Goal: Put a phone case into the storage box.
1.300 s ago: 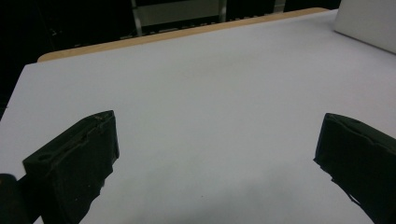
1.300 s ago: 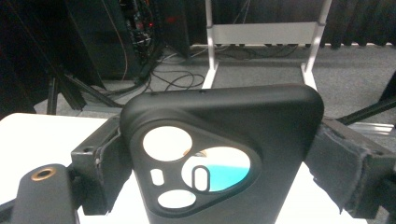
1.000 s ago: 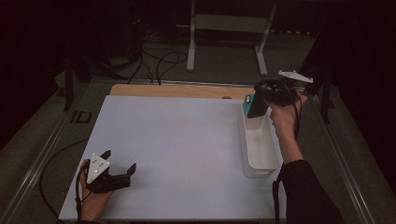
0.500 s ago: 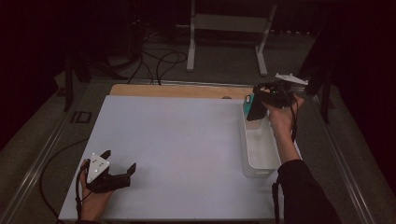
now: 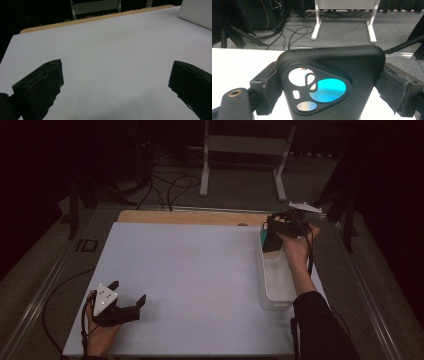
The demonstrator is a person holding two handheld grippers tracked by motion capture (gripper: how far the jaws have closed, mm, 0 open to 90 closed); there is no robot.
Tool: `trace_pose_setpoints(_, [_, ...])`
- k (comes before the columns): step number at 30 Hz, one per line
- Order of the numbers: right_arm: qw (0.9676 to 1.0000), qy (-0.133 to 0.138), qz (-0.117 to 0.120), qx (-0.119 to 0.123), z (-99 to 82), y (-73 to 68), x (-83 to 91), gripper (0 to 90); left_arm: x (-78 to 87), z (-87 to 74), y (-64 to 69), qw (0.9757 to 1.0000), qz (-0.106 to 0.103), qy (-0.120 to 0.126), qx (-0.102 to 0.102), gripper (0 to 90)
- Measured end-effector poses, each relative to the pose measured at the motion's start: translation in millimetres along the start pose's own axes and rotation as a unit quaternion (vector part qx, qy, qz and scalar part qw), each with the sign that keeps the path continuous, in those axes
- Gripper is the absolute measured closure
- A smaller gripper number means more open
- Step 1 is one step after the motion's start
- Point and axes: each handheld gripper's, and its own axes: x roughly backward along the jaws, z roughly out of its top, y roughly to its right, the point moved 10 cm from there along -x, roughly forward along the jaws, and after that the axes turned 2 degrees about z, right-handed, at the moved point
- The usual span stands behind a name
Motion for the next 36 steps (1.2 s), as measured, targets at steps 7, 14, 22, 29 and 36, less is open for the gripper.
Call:
trace_pose_setpoints(7, [0.9999,-0.009,-0.001,0.005,-7.6,-1.8,-4.4,13.8,-0.6,0.1,0.5,1.0000,-0.001,-0.001,0.000,0.0])
trace_pose_setpoints(14, [0.9999,-0.015,-0.003,0.004,-12.3,-3.1,-8.2,13.8,-0.6,-0.1,0.4,1.0000,-0.001,0.000,0.001,0.0])
trace_pose_setpoints(22, [0.9996,-0.026,-0.007,-0.003,-18.2,-4.3,-15.1,13.8,-1.4,-0.5,0.3,1.0000,-0.002,-0.002,0.000,0.1])
trace_pose_setpoints(29, [0.9990,-0.041,-0.019,0.004,-25.4,-3.6,-20.3,13.7,-0.9,-0.6,0.2,1.0000,-0.002,-0.001,0.001,0.1])
trace_pose_setpoints(36, [0.9981,-0.053,-0.029,-0.006,-32.1,0.1,-28.4,13.6,-0.9,-0.9,-0.5,1.0000,-0.002,-0.001,0.002,0.0])
